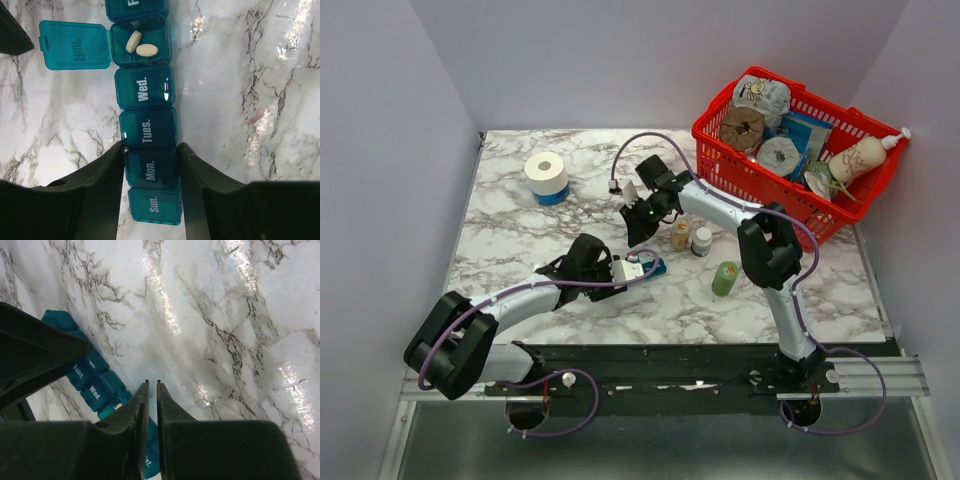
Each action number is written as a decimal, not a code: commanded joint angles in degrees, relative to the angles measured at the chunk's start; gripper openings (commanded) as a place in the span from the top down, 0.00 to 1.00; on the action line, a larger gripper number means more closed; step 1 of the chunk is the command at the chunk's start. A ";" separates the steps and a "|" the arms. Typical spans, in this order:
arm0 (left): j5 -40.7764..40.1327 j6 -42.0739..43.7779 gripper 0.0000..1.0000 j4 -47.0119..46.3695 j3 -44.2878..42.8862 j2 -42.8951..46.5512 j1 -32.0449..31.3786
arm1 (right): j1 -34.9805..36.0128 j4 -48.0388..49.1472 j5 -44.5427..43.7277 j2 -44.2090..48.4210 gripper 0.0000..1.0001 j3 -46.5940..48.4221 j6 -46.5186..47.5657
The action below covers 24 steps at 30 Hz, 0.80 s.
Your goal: Sort the pills into containers
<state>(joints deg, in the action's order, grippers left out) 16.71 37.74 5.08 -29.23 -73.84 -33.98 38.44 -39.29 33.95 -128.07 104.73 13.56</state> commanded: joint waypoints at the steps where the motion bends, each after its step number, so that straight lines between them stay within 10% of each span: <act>1: 0.52 -1.08 0.85 0.37 -0.74 -1.30 0.14 | 0.68 -2.37 2.08 0.28 0.82 -0.92 2.43; 24: -0.98 -3.46 0.85 1.16 -2.14 -3.15 0.14 | 1.47 -2.99 7.44 6.70 0.86 -9.89 4.02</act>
<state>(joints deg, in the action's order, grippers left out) 16.64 35.46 4.80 -30.76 -75.79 -33.95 38.85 -41.19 39.86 -120.36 96.42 17.02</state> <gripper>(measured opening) 0.509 0.144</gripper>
